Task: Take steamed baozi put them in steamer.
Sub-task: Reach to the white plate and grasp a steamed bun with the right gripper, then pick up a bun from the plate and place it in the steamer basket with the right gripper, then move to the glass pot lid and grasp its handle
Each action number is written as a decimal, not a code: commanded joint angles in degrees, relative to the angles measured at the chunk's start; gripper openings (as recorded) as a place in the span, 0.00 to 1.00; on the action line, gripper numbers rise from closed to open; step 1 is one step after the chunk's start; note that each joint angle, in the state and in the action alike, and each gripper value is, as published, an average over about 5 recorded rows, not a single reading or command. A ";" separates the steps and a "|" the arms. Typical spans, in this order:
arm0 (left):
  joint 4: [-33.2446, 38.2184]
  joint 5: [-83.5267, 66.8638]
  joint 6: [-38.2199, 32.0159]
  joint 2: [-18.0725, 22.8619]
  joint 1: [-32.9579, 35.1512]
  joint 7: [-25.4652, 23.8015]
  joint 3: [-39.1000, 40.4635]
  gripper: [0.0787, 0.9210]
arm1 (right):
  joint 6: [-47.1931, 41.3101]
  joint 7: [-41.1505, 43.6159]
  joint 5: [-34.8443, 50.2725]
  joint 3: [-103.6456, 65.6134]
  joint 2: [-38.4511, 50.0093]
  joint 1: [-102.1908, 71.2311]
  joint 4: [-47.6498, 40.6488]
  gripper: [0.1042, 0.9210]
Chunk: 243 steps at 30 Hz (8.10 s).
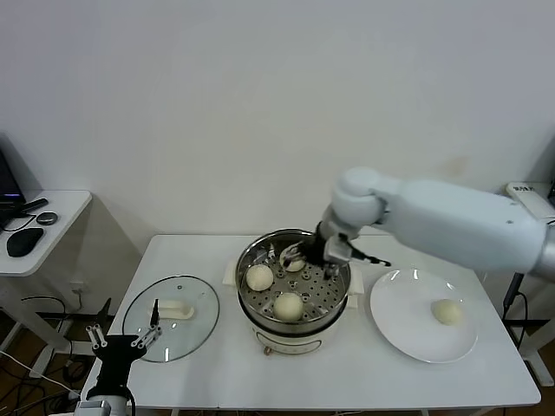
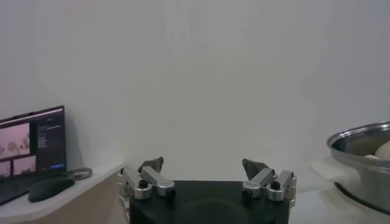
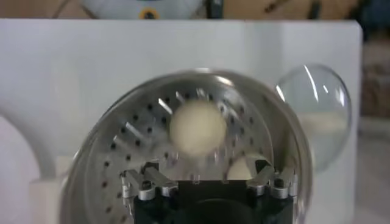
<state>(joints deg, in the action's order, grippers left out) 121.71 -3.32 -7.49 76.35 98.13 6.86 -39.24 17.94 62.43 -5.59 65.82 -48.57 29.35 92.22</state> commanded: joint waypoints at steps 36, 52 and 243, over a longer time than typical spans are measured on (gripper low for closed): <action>-2.72 -0.91 0.64 -1.41 -1.65 -1.23 2.44 0.88 | -22.98 1.34 -13.03 -42.22 16.77 -47.60 -27.45 0.88; -2.54 -0.81 0.54 -1.40 -1.51 -1.20 1.97 0.88 | -23.48 0.01 -14.30 -42.29 12.16 -47.30 -31.40 0.88; -49.63 81.45 -8.10 -13.46 -34.54 6.01 8.83 0.88 | -0.23 -55.42 10.81 -121.27 -38.11 -127.65 17.75 0.88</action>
<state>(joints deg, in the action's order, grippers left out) 75.34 77.81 -15.50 62.70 66.46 13.17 -30.91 17.55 6.98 5.68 -55.59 -86.59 -98.24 110.07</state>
